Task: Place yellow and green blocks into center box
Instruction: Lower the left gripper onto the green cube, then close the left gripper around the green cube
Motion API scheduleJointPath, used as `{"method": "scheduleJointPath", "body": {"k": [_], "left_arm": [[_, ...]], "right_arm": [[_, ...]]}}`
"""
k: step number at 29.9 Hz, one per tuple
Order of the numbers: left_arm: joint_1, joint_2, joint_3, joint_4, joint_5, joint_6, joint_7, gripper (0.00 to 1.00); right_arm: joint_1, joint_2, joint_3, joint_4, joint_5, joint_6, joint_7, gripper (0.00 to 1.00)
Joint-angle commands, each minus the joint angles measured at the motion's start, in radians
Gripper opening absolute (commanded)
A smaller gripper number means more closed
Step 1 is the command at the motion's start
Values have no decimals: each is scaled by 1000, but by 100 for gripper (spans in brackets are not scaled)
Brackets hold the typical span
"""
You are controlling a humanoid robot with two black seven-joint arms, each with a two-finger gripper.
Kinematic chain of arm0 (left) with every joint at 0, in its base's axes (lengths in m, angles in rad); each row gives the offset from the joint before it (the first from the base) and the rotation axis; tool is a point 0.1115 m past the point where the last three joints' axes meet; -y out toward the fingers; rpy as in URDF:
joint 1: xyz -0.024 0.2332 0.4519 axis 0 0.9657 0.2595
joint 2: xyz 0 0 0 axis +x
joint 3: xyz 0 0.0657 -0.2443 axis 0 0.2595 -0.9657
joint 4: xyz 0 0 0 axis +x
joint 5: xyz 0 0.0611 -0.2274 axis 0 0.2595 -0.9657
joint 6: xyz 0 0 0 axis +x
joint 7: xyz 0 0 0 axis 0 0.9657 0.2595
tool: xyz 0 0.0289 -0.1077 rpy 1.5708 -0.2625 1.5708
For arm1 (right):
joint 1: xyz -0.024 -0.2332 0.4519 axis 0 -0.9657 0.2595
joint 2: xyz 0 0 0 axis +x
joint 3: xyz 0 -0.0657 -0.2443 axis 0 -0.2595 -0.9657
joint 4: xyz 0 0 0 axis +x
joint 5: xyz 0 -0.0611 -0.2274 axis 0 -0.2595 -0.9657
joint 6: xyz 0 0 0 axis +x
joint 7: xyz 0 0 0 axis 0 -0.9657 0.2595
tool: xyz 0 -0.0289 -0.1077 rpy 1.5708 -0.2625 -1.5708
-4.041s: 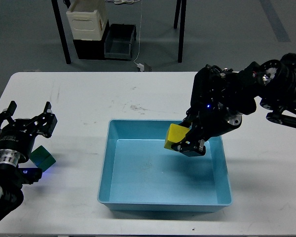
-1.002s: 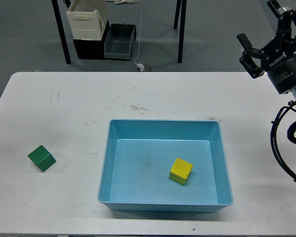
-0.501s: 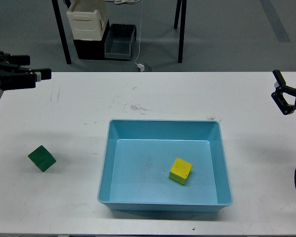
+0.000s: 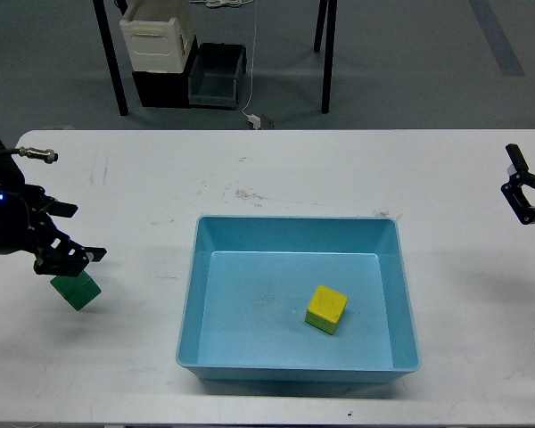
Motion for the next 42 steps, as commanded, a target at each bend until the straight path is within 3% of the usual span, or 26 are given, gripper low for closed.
{"method": "scheduleJointPath", "body": {"k": [1, 10, 18, 29, 37, 42], "left_arm": [[-1, -17, 52, 61, 22, 0, 0, 99], [-1, -51, 104, 70, 5, 0, 0, 99], [-1, -136, 127, 171, 7, 0, 0, 99], [6, -140, 156, 185, 5, 0, 0, 98], [6, -159, 156, 243, 7, 0, 0, 80], [12, -160, 158, 245, 7, 0, 0, 79]], "right_arm": [[-9, 0, 0, 0, 0, 0, 0, 100], [-12, 0, 0, -2, 0, 1, 0, 100], [-12, 0, 1, -2, 0, 0, 0, 100], [-12, 0, 6, -5, 0, 0, 0, 100], [-10, 0, 9, -6, 0, 0, 0, 100], [-10, 0, 15, -8, -2, 0, 0, 100]]}}
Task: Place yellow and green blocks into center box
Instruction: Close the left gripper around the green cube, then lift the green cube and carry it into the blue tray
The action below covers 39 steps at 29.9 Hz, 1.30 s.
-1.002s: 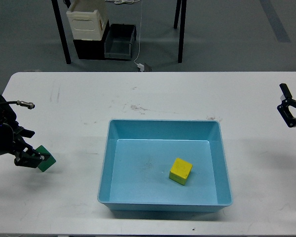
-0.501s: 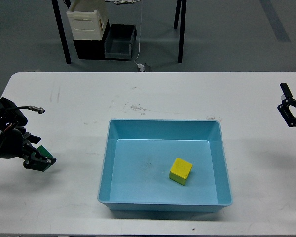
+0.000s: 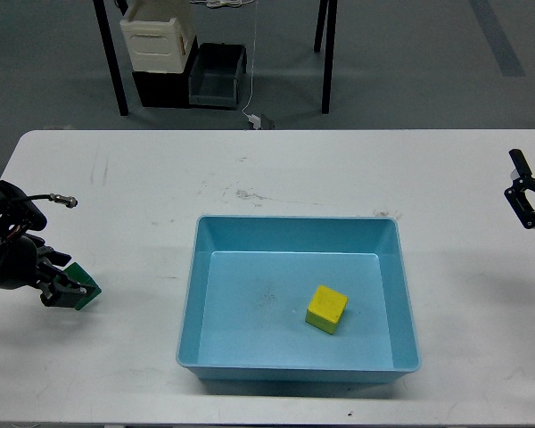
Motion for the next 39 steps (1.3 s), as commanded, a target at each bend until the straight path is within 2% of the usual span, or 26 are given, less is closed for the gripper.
{"method": "scheduleJointPath", "body": {"k": [1, 6, 12, 17, 26, 28, 33, 39], "left_arm": [[5, -3, 1, 3, 0, 0, 0, 79], [9, -3, 1, 3, -1, 0, 0, 73], [9, -3, 7, 4, 0, 0, 0, 47], [22, -4, 7, 4, 0, 0, 0, 36], [-1, 8, -13, 8, -46, 0, 0, 34], [-41, 16, -17, 8, -125, 0, 0, 34], [-230, 87, -6, -46, -274, 9, 0, 34], [-324, 103, -11, -152, -291, 2, 0, 34]], "right_arm": [[-1, 0, 3, -2, -1, 0, 0, 100], [-1, 0, 3, -2, 0, 0, 0, 100], [0, 0, 3, -2, -1, 0, 0, 100], [-1, 0, 3, -2, -1, 0, 0, 100], [-1, 0, 3, -2, -1, -2, 0, 100], [-1, 0, 5, 0, -1, -2, 0, 100], [-1, 0, 11, -2, -1, -2, 0, 100], [-1, 0, 11, -2, -1, -2, 0, 100]]}}
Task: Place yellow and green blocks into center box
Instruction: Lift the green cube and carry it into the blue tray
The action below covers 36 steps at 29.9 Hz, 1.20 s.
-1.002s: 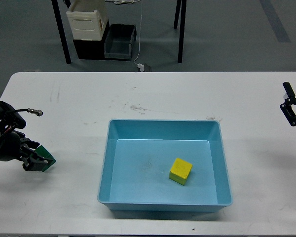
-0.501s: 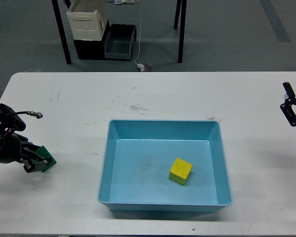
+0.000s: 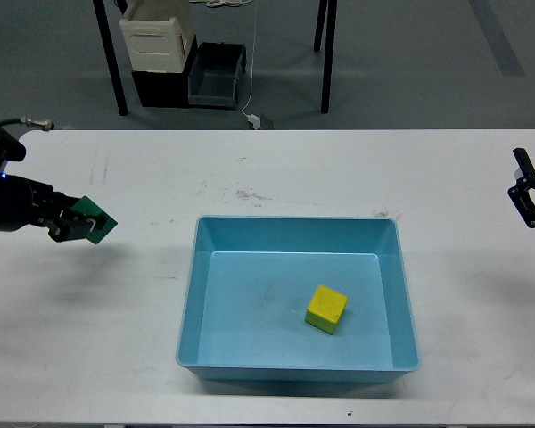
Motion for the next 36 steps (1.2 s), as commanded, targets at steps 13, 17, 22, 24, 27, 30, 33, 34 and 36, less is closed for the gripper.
{"method": "scheduleJointPath", "body": {"k": [13, 17, 22, 24, 27, 30, 33, 34, 36], "left_arm": [[-220, -266, 6, -253, -17, -8, 0, 34], [-243, -398, 36, -250, -11, -8, 0, 34], [-280, -524, 205, -206, 53, -8, 0, 34], [-272, -559, 245, -169, 109, -8, 0, 34], [-258, -603, 288, -117, 170, -8, 0, 34], [-228, -633, 313, -74, 230, -8, 0, 35], [-205, -654, 316, -60, 249, -8, 0, 37], [-188, -659, 317, -37, 259, -8, 0, 39], [-171, -665, 319, -11, 276, -8, 0, 41]], "right_arm": [[0, -2, 0, -2, 0, -3, 0, 100], [-1, 0, 0, -2, 0, -4, 0, 100], [-1, 0, 0, 0, 0, -4, 0, 100], [0, 0, 0, 0, 0, -4, 0, 100], [0, 0, 0, -2, 0, -4, 0, 100], [0, 0, 1, -2, 0, -6, 0, 100], [0, 0, 0, 0, 0, -6, 0, 100], [0, 0, 0, 0, 0, -6, 0, 100], [0, 0, 0, 0, 0, -6, 0, 100]]}}
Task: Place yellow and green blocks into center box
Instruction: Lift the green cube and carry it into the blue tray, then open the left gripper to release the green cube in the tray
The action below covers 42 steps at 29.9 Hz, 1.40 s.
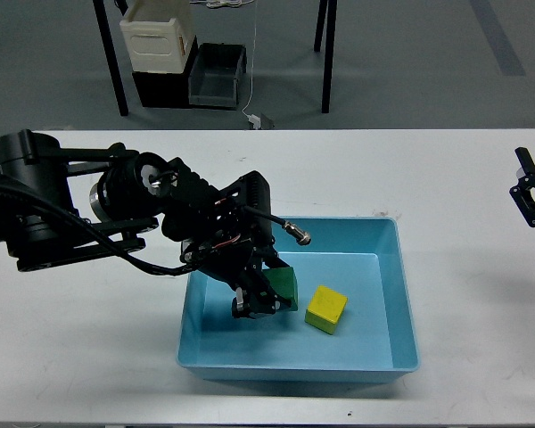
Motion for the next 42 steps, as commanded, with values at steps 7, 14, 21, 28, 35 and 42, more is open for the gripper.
{"method": "scheduleJointPath", "body": {"k": [7, 14, 21, 28, 35, 42], "left_arm": [[49, -13, 5, 56, 27, 0, 0, 50], [56, -15, 2, 95, 21, 0, 0, 79], [58, -25, -9, 116, 9, 0, 0, 93], [58, -21, 2, 116, 32, 0, 0, 49], [53, -19, -7, 116, 23, 0, 0, 67], [59, -12, -26, 116, -26, 0, 0, 96]], "right_arm": [[2, 9, -2, 4, 0, 0, 0, 100], [2, 9, -10, 6, 0, 0, 0, 100], [2, 15, -12, 7, 0, 3, 0, 100], [2, 21, -13, 7, 0, 3, 0, 100], [3, 20, -13, 7, 0, 3, 0, 100], [2, 20, -13, 9, 0, 3, 0, 100]]}}
